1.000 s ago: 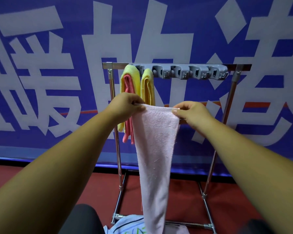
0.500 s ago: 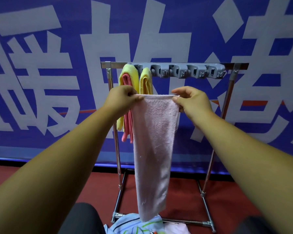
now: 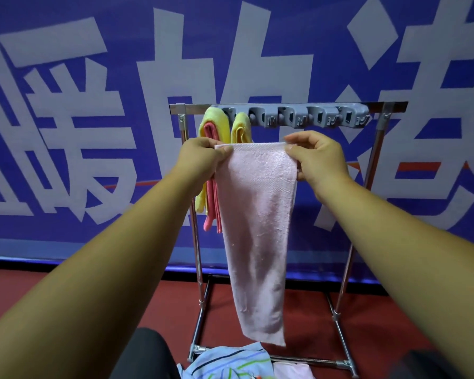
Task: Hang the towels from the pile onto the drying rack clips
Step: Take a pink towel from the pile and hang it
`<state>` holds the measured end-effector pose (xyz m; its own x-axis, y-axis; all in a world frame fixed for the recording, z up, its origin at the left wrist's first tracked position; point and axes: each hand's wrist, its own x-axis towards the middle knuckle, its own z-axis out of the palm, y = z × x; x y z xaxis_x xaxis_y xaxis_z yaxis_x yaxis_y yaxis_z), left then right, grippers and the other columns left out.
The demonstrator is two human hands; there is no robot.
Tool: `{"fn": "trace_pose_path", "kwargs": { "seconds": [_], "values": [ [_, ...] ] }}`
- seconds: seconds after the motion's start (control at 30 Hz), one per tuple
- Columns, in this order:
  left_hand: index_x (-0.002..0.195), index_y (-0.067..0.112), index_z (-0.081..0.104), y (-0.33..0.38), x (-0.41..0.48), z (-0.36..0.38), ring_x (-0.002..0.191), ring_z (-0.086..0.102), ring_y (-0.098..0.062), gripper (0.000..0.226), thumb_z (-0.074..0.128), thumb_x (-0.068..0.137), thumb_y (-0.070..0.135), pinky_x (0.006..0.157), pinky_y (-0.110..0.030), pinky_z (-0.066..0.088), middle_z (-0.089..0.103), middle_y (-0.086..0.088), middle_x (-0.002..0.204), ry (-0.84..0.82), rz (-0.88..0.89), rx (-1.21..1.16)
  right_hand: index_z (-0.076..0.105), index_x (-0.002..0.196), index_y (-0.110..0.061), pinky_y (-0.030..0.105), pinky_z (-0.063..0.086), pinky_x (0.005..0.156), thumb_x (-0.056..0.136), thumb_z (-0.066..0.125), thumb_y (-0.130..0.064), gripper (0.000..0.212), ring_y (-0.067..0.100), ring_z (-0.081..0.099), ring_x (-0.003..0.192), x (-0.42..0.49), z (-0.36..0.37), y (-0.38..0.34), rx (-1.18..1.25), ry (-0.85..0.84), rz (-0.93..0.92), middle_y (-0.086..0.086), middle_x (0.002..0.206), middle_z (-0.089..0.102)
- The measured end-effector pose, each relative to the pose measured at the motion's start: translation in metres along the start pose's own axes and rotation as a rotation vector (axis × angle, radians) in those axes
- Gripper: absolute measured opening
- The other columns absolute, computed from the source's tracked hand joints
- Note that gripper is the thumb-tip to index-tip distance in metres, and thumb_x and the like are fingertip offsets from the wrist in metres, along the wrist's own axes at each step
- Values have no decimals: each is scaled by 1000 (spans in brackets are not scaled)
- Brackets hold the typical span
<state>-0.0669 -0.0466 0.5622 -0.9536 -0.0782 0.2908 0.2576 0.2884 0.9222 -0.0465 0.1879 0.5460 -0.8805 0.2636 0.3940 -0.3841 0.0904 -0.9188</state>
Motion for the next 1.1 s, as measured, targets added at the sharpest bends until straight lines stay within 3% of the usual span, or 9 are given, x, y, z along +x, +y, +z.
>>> {"fn": "trace_pose_path", "kwargs": {
  "seconds": [0.17,0.3,0.4,0.53,0.7,0.97,1.1],
  "values": [
    [85,16,81,-2,-6,12,94,75,-29,8,79,91,22,82,-46,67,77,-11,97,70,-32,35,78,99,-21,38,66,62,93,75,-9,14,29,77,98,-4,2,-2,-67,26,36,7,106,76],
    [98,7,78,-2,-13,28,95,74,-34,16,75,86,16,82,-48,67,75,-18,105,103,-142,8,78,99,-23,48,68,66,91,76,-8,17,29,77,100,-11,8,1,-81,27,72,4,101,73],
    [95,4,78,-4,-21,42,92,75,-31,11,75,89,13,79,-47,67,75,-16,102,80,-116,-68,78,101,-21,54,67,66,89,75,-8,18,28,77,94,-16,15,5,-87,14,88,5,96,71],
    [89,10,82,-12,-28,56,88,78,-29,8,74,90,11,72,-47,68,78,-13,92,31,-29,-93,77,99,-21,52,68,64,89,77,-8,16,27,79,89,-21,23,12,-80,13,95,4,96,77],
    [104,13,82,-11,-33,67,83,79,-24,13,74,93,14,70,-43,68,79,-9,90,2,26,-40,74,103,-17,49,67,65,88,84,-12,19,25,81,83,-23,29,15,-16,-12,143,6,98,80],
    [109,16,83,-14,-35,67,98,79,-29,42,67,72,5,85,-48,66,81,-8,101,-115,23,-106,68,126,-9,46,68,74,99,73,-10,27,23,81,89,-31,25,14,16,-65,161,10,107,77],
    [116,9,77,-21,-36,67,96,79,-23,24,78,92,7,79,-44,67,79,-8,106,-55,88,-129,67,130,-11,45,68,82,100,74,-18,32,25,79,98,-38,23,11,5,-127,124,9,108,78]
  ]
}}
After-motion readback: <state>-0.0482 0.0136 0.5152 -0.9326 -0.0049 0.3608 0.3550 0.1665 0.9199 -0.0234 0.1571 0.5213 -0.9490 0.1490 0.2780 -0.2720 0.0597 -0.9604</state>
